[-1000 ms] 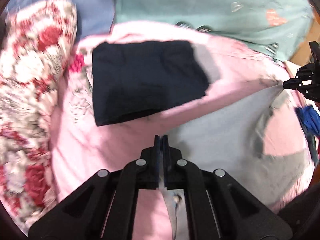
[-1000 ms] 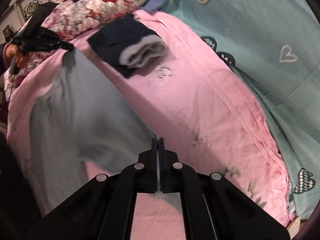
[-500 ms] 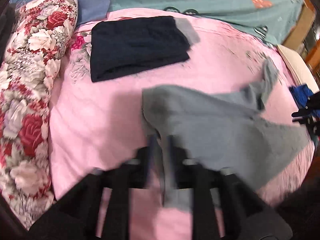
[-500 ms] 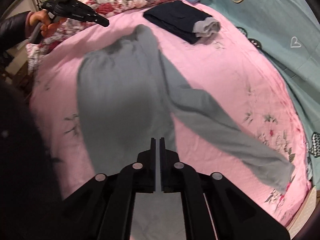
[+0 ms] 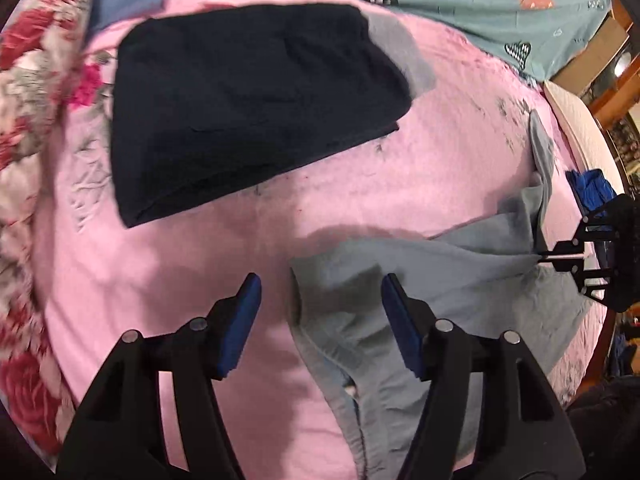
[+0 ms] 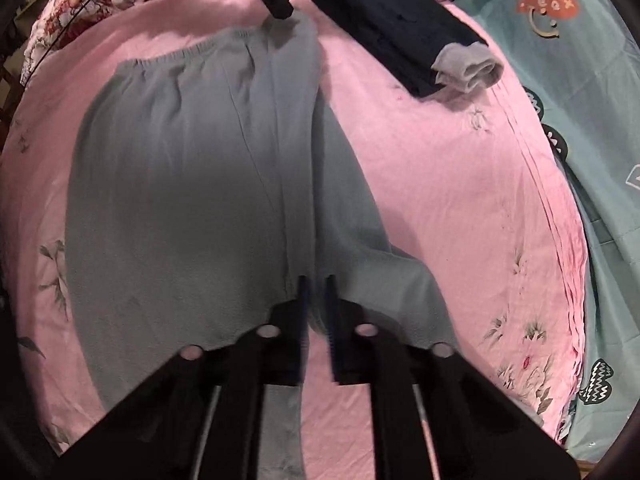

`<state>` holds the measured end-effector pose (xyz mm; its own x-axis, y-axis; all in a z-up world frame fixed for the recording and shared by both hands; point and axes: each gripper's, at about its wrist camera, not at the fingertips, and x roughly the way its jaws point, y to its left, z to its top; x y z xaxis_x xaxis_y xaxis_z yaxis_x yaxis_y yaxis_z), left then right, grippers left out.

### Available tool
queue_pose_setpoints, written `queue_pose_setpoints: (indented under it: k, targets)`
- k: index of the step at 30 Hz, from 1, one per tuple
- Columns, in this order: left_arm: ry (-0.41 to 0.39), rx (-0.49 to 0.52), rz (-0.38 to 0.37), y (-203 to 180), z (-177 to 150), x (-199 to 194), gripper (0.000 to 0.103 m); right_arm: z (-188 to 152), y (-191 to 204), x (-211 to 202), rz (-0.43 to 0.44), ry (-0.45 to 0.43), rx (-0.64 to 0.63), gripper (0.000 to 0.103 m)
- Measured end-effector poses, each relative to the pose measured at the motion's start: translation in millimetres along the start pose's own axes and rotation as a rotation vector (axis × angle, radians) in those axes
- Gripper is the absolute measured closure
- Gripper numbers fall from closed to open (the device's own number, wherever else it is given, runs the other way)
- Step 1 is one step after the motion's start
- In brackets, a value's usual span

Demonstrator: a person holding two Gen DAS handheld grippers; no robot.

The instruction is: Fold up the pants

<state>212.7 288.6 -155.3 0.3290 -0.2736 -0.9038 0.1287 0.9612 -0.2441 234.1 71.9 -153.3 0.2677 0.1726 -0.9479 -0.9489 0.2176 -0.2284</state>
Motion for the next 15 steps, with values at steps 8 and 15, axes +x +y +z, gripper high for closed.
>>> queue_pose_setpoints:
  k: [8,15]
  targets:
    - [-0.040,0.082,-0.134,-3,2,-16,0.083,0,-1,-60,-0.013,-0.083,0.052,0.103]
    - [-0.138,0.235,-0.140,-36,-50,-98,0.083,-18,57,-113,0.049,-0.103,0.010,0.103]
